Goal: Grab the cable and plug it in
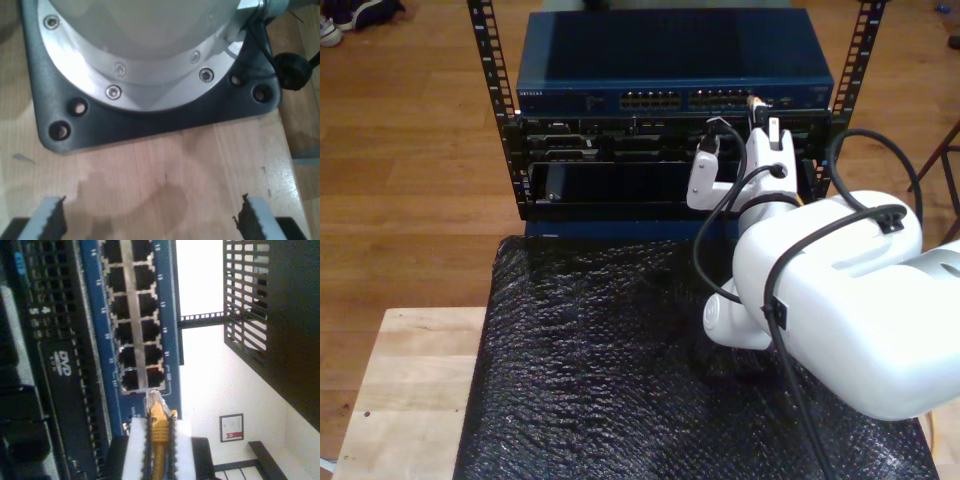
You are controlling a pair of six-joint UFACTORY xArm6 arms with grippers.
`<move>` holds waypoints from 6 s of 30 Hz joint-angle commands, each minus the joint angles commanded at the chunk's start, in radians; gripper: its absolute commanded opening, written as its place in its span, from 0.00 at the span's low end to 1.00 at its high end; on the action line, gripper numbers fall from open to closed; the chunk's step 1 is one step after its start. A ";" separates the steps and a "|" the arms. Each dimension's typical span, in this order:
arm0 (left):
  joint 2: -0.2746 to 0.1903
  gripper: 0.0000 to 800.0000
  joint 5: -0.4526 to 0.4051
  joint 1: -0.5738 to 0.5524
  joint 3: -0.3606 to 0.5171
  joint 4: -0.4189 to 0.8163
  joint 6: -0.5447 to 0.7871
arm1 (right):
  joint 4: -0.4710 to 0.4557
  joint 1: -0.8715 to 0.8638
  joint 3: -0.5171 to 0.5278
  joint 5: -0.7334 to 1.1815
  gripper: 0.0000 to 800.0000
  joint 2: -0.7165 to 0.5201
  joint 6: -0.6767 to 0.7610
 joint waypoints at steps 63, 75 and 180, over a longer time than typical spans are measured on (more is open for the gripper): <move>0.000 1.00 0.000 0.000 0.000 0.000 0.000 | 0.009 0.014 -0.078 0.002 0.00 0.046 0.000; 0.000 1.00 0.000 0.000 0.000 0.000 0.000 | 0.009 0.012 -0.077 0.000 0.00 0.046 0.000; 0.000 1.00 0.000 -0.002 0.000 0.000 0.000 | 0.000 0.008 -0.118 0.043 0.00 0.055 0.003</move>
